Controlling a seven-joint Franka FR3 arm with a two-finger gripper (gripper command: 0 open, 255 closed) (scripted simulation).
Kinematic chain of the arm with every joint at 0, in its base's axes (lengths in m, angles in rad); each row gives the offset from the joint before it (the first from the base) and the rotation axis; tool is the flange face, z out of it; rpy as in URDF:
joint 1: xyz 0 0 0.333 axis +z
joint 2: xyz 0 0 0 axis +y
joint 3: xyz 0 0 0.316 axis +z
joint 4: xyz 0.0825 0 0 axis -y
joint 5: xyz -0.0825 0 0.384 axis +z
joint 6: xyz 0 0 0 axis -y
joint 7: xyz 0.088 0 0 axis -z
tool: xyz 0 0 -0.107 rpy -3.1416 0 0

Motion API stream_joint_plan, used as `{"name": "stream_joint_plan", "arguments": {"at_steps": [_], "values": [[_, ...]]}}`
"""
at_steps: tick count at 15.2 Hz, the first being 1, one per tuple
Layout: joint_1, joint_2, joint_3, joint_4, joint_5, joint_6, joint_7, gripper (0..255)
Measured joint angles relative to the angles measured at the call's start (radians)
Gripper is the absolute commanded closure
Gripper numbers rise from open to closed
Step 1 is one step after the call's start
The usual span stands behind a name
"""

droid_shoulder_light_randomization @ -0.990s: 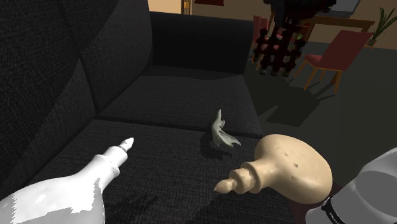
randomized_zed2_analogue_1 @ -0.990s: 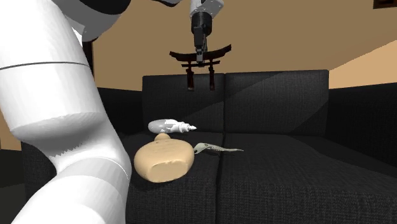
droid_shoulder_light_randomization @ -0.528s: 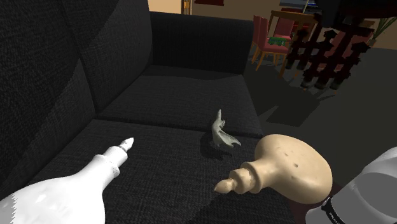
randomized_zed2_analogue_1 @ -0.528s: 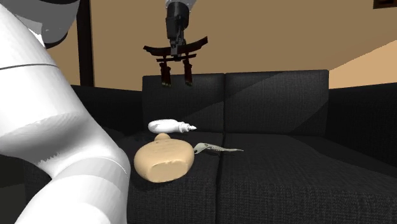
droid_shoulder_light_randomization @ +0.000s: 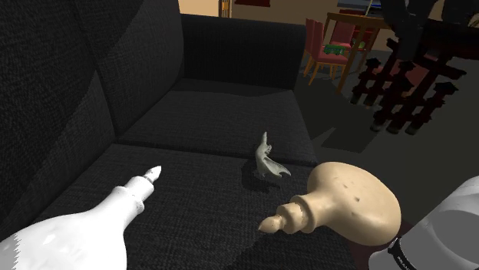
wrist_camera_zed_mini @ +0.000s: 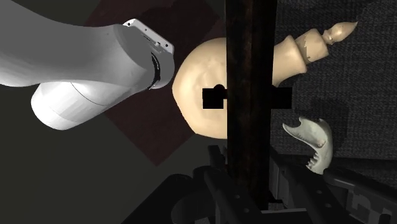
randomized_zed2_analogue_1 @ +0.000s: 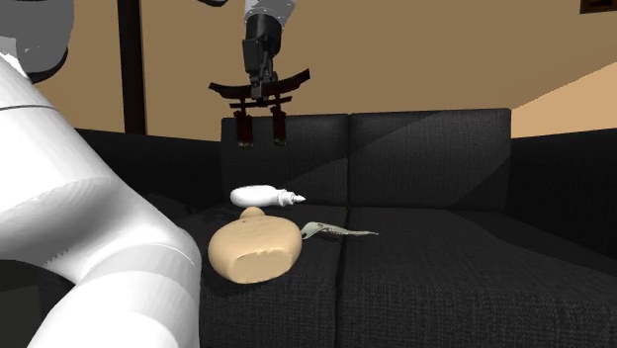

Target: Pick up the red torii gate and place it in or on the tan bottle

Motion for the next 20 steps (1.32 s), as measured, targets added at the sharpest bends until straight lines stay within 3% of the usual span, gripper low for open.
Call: {"name": "stream_joint_plan", "arguments": {"at_steps": [12, 19, 20], "values": [[0.031, -0.117, -0.009, -0.264, 0.029, 0.152, -0.026, 255], [0.034, -0.128, -0.008, -0.286, 0.033, 0.164, -0.027, 255], [0.034, -0.128, -0.008, -0.287, 0.033, 0.164, -0.027, 0]]}}
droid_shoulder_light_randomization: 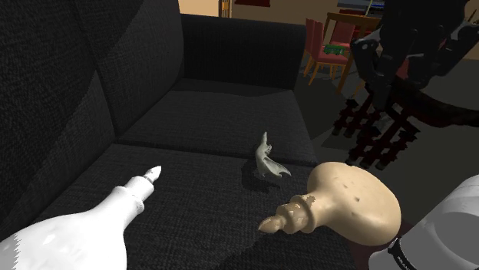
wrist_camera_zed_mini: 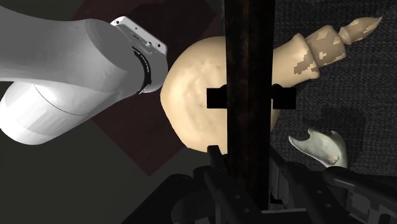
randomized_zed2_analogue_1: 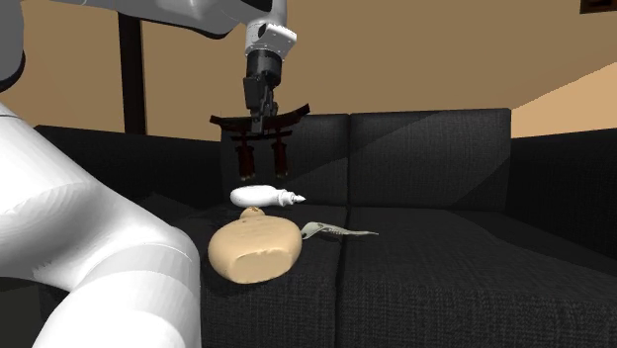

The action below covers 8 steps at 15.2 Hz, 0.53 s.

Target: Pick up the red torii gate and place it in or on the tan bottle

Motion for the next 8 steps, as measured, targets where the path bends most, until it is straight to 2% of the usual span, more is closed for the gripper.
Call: {"name": "stream_joint_plan", "arguments": {"at_steps": [6, 8], "values": [[0.000, 0.000, 0.000, 0.000, 0.000, 0.000, 0.000, 0], [-0.012, 0.039, 0.011, 0.069, -0.005, -0.029, 0.014, 0]]}}
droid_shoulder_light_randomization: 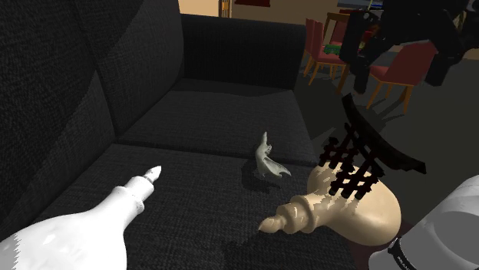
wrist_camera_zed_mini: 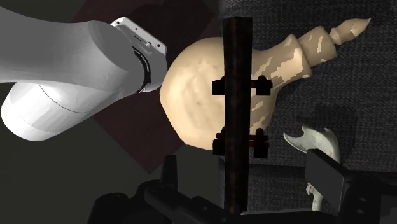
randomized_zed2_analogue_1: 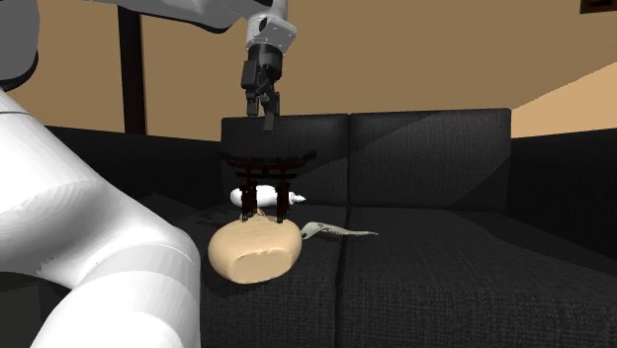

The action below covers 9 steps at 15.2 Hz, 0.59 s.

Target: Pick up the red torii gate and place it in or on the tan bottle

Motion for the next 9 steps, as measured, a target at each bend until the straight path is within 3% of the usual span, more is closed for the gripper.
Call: {"name": "stream_joint_plan", "arguments": {"at_steps": [3, 9], "values": [[-0.017, 0.061, 0.014, 0.126, -0.009, -0.065, 0.022, 0], [-0.021, 0.075, 0.016, 0.150, -0.014, -0.077, 0.024, 0]]}}
